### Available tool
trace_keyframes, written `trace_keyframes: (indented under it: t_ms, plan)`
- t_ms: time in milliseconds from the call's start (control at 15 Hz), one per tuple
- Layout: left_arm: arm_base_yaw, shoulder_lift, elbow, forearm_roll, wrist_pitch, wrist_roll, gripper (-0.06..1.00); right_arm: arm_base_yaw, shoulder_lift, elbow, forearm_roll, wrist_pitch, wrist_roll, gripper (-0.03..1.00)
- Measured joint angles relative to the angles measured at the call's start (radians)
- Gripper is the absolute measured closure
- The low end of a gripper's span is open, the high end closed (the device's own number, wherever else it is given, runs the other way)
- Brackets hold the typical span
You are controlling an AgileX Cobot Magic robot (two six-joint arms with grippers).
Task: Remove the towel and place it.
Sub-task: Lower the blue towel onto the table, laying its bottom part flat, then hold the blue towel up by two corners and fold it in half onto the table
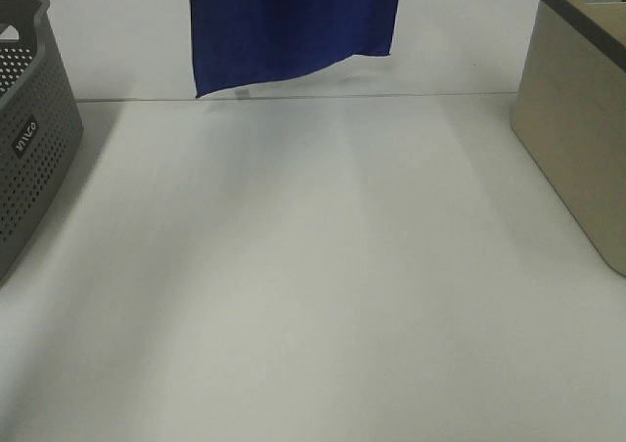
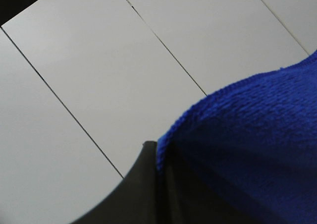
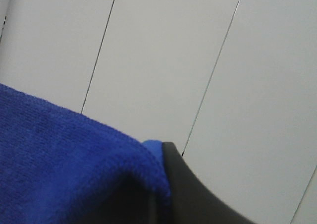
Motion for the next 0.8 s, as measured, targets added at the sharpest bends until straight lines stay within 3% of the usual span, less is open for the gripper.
trace_keyframes:
  t_ms: [267, 533, 600, 667, 800]
  plan:
    - [-0.005, 0.029, 0.000, -0.065, 0.198, 0.000, 0.94, -0.001, 0.053, 0.001, 0.004, 0.263, 0.000, 0.95]
    - [-0.074, 0.033, 0.000, -0.195, 0.801, 0.030, 0.94, -0.001, 0.059, 0.002, 0.006, 0.786, 0.000, 0.95]
    - [-0.098, 0.033, 0.000, -0.250, 1.098, 0.053, 0.94, -0.001, 0.060, 0.002, 0.015, 1.027, -0.003, 0.95]
    - [-0.097, 0.033, 0.000, -0.271, 1.164, 0.055, 0.94, -0.001, 0.060, 0.002, 0.042, 1.079, -0.008, 0.95]
    - [-0.093, 0.033, 0.001, -0.306, 1.185, 0.053, 0.94, -0.001, 0.060, 0.006, 0.080, 1.097, -0.013, 0.95]
